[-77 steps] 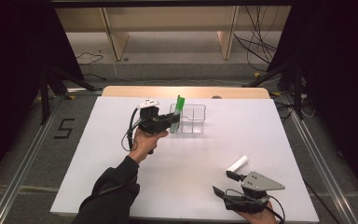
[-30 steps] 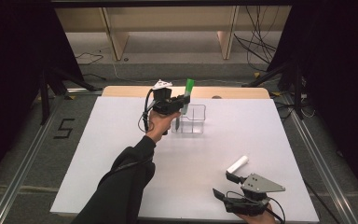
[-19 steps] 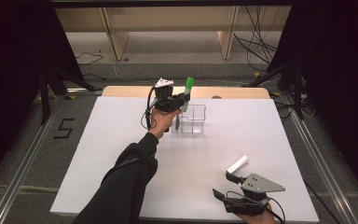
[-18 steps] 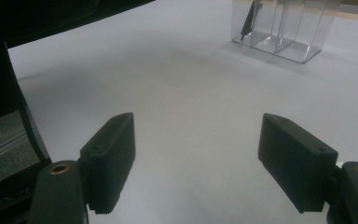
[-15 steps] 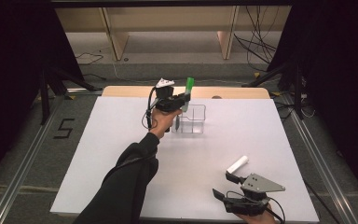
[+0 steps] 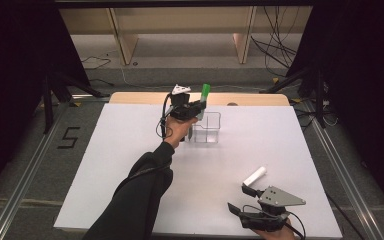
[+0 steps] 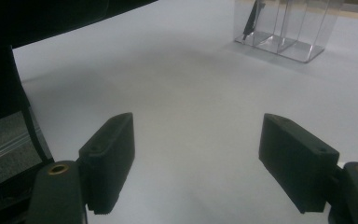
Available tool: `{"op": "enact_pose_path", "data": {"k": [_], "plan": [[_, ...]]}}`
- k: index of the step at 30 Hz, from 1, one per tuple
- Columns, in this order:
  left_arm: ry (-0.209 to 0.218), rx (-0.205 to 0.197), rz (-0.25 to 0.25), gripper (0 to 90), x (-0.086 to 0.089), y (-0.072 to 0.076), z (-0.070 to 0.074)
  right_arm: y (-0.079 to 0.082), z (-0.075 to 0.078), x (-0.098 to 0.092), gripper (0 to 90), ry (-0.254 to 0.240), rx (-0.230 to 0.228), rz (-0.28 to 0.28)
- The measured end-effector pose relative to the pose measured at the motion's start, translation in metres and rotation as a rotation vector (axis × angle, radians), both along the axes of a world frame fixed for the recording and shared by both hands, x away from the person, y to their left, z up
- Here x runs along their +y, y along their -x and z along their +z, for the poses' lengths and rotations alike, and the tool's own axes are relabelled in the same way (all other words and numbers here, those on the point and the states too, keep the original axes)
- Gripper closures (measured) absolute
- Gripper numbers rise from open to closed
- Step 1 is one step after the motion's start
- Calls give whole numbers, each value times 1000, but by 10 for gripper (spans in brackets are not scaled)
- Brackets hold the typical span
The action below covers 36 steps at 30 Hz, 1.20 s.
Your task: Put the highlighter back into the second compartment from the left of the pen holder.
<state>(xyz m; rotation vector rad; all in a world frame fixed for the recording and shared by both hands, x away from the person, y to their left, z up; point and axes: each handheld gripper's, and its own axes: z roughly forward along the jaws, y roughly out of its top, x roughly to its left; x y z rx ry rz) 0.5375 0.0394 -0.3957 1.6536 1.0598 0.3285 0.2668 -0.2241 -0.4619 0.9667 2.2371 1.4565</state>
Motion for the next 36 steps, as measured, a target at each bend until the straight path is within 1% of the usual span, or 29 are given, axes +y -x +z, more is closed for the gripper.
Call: {"op": "enact_pose_path", "data": {"k": [1,7,9,10,23,25,32,35,36], "plan": [[-6,0,-2,765,0,0,-1,0,0,0,278,0,0,0],[-7,3,3,764,-4,-1,-5,0,0,0,278,4,-1,1],[-17,7,1,764,-5,-1,-6,0,0,0,278,5,-1,1],[-14,5,5,763,-6,-1,-7,0,0,0,278,5,0,1],[-34,15,5,761,-7,-2,-12,1,0,1,278,6,-2,6],[-45,18,0,761,-8,-2,-12,1,0,1,278,10,-3,6],[-55,18,3,761,-9,-2,-15,1,0,1,279,9,-2,7],[-46,22,5,760,-8,-2,-17,1,0,1,279,10,-3,8],[-49,23,6,760,-8,-2,-18,1,0,1,279,10,-4,8]]}}
